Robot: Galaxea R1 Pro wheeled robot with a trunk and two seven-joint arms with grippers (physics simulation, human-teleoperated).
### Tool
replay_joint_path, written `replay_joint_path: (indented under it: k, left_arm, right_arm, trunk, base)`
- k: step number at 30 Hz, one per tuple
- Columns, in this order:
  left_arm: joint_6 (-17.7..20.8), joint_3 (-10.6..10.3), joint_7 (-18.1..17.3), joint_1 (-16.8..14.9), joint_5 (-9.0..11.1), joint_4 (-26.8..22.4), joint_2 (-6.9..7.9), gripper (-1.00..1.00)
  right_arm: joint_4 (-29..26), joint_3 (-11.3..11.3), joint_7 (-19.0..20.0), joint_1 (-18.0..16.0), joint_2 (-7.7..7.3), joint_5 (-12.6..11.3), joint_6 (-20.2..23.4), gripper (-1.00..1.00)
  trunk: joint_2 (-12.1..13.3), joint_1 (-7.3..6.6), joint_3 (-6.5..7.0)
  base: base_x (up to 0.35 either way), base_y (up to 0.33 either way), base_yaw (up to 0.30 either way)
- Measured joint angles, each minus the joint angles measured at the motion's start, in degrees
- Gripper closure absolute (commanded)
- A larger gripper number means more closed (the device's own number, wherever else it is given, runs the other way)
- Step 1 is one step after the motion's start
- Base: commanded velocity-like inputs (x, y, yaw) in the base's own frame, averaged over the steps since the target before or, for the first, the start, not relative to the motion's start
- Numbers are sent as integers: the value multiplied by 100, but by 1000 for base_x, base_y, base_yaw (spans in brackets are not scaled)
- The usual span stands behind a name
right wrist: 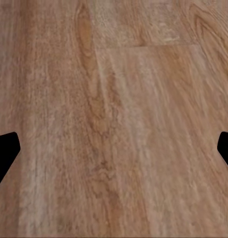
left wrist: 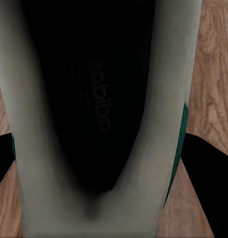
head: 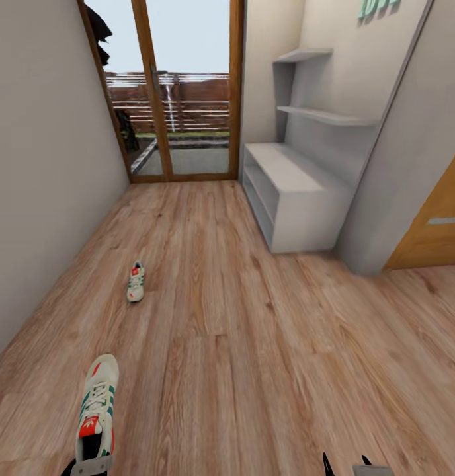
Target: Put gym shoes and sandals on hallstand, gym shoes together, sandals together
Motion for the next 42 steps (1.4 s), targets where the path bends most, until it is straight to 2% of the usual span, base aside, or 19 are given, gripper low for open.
replay_joint_path:
  k: [31, 42]
  left_arm:
    - [0, -1, 3, -1, -1, 1, 5, 100]
    - [0, 0, 3, 1, -1, -1, 5, 100]
  right_arm:
    - [8, -10, 9, 1, -9, 0, 3, -100]
    - [10, -13, 0, -1, -9, 0, 3, -100]
  trunk:
    - [0, 0, -7]
    - [0, 0, -7]
  base:
    - [340, 0, 8]
    - [340, 0, 218]
